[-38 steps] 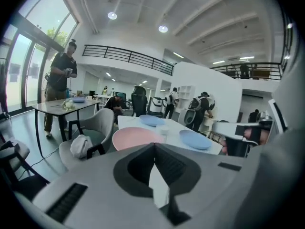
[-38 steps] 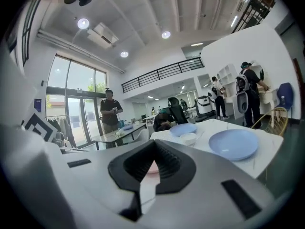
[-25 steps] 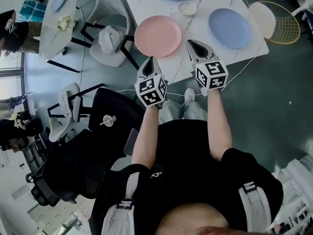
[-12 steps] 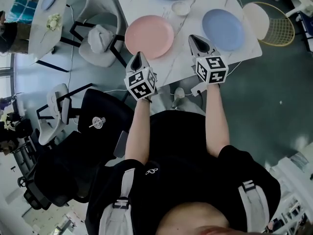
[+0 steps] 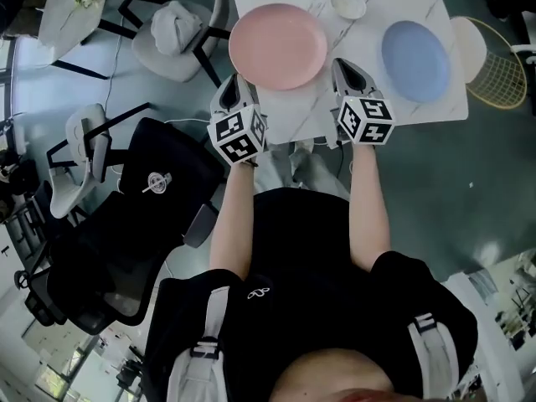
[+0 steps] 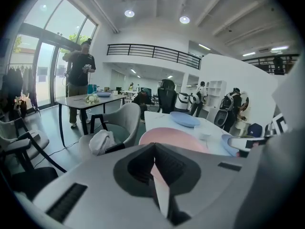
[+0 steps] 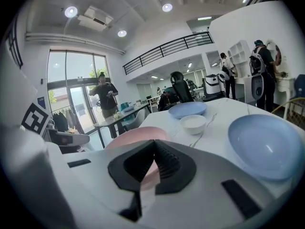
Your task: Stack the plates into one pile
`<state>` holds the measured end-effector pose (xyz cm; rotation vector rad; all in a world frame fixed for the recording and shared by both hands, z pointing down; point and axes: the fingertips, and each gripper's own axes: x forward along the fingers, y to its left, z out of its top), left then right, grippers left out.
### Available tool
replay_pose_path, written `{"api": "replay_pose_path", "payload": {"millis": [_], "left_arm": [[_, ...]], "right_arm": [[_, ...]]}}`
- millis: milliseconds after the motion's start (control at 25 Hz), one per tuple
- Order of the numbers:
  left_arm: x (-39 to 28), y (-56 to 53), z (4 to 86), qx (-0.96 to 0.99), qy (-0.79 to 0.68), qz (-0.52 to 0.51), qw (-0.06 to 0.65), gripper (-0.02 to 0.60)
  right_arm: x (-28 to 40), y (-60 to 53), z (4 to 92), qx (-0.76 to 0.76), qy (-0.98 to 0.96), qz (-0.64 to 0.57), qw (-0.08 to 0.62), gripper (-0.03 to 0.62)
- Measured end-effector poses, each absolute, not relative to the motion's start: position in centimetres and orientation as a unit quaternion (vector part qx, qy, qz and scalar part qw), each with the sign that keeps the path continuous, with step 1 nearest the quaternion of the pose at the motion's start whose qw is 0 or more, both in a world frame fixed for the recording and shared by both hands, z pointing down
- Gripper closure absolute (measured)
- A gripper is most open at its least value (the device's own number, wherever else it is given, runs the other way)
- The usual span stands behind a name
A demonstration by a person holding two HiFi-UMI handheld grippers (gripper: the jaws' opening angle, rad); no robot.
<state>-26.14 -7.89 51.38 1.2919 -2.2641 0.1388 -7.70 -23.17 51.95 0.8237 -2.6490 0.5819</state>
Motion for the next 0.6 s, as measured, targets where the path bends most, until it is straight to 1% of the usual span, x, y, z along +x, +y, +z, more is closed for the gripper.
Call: {"api": "replay_pose_path", "payload": {"millis": [120, 160, 240, 320, 360, 520, 600], "left_arm": [[-27.8, -7.6, 52.8, 0.468, -0.840, 0.050, 0.271, 0.563], [-28.1, -7.6, 53.2, 0.467, -0.839, 0.049, 0.275, 0.560], [-28.5, -7.6, 54.3, 0.471, -0.833, 0.044, 0.287, 0.530], [-28.6, -7.9, 55.3, 0.476, -0.826, 0.039, 0.301, 0.474], [-28.6, -8.1, 55.8, 0.478, -0.822, 0.039, 0.306, 0.458], [-28.9, -8.8, 57.4, 0.486, -0.809, 0.049, 0.326, 0.428], [-29.2, -8.9, 58.2, 0.485, -0.805, 0.050, 0.337, 0.428]], "right_arm": [[-8.4, -23.1, 53.7, 0.283, -0.919, 0.217, 0.167, 0.577], [-8.6, -23.1, 54.3, 0.282, -0.917, 0.223, 0.172, 0.545], [-8.7, -23.0, 55.2, 0.283, -0.912, 0.234, 0.181, 0.516], [-8.9, -23.1, 55.8, 0.286, -0.909, 0.240, 0.187, 0.510], [-9.0, -23.2, 56.1, 0.289, -0.907, 0.243, 0.188, 0.505], [-8.9, -23.7, 57.8, 0.312, -0.889, 0.273, 0.193, 0.448], [-9.2, -23.7, 58.6, 0.318, -0.882, 0.291, 0.192, 0.439]]}}
